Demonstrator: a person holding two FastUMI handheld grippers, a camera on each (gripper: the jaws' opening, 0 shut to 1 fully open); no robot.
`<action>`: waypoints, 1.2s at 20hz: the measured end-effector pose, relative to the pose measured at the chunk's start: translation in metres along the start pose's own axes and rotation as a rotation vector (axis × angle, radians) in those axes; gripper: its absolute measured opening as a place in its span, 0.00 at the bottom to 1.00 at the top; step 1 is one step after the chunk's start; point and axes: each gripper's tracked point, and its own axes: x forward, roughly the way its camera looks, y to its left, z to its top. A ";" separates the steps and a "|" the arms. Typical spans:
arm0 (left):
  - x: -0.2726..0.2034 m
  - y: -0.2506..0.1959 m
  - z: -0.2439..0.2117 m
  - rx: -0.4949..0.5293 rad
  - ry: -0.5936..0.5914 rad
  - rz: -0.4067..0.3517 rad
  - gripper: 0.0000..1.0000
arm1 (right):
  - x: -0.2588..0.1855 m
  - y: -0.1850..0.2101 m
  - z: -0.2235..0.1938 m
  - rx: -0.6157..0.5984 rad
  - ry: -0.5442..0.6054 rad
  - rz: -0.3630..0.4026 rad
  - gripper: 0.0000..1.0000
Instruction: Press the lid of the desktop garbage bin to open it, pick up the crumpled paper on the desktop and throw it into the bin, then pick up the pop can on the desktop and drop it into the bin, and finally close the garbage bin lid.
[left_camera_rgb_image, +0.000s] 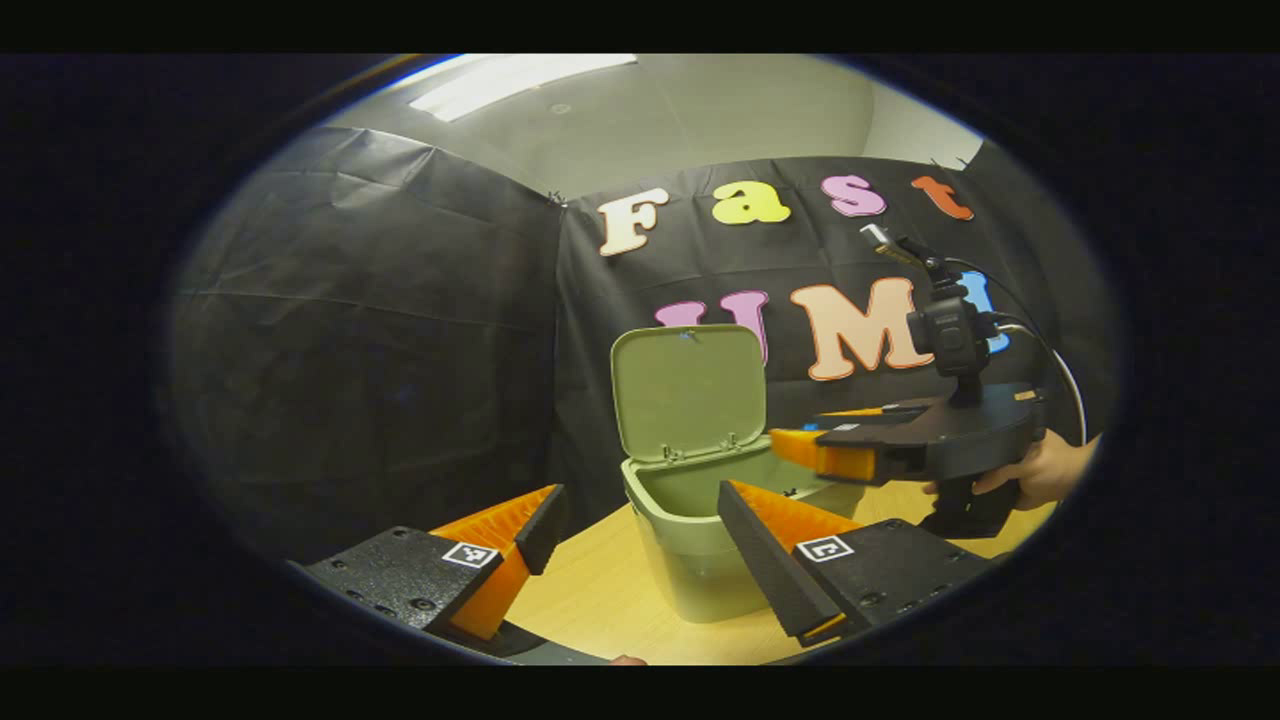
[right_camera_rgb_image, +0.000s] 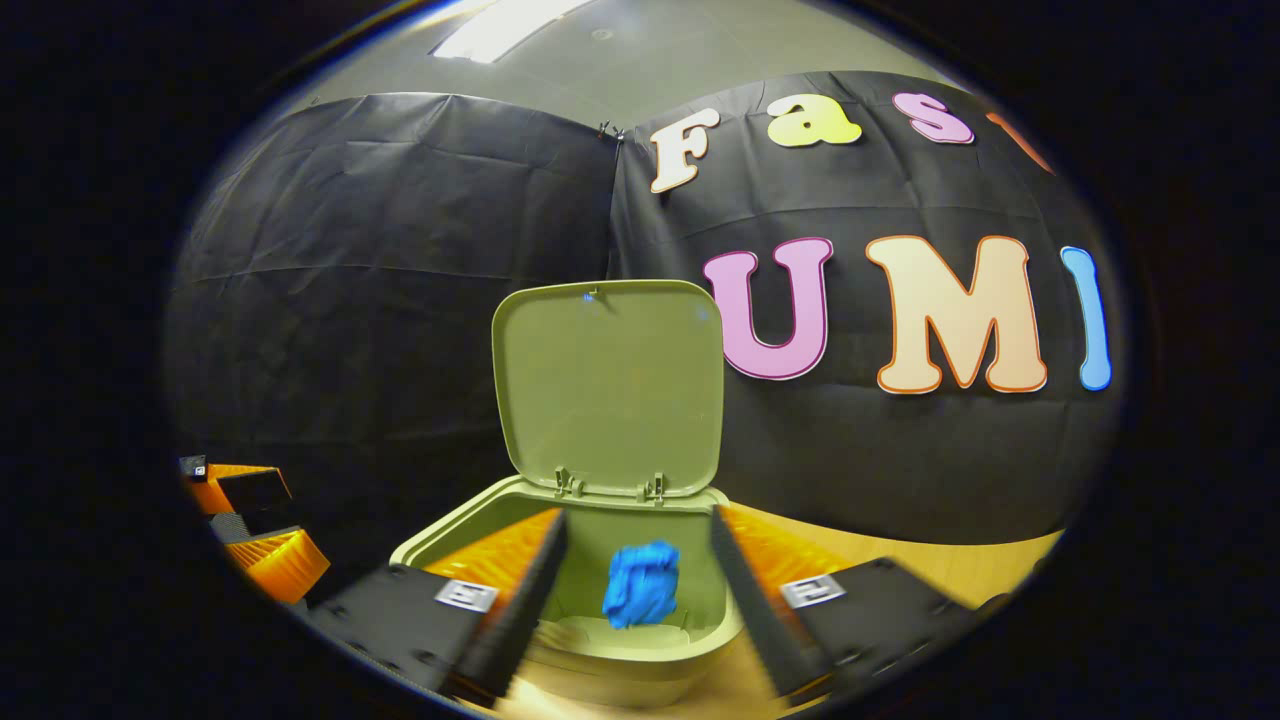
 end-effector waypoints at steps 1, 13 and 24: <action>0.001 -0.003 0.002 -0.001 -0.004 -0.007 0.87 | -0.005 -0.006 0.005 -0.004 -0.018 -0.016 0.96; 0.013 -0.130 0.014 -0.037 -0.037 -0.258 0.92 | -0.149 -0.176 0.008 -0.010 -0.093 -0.369 0.98; -0.002 -0.261 -0.061 -0.056 0.130 -0.510 0.93 | -0.310 -0.299 -0.044 0.079 -0.040 -0.671 1.00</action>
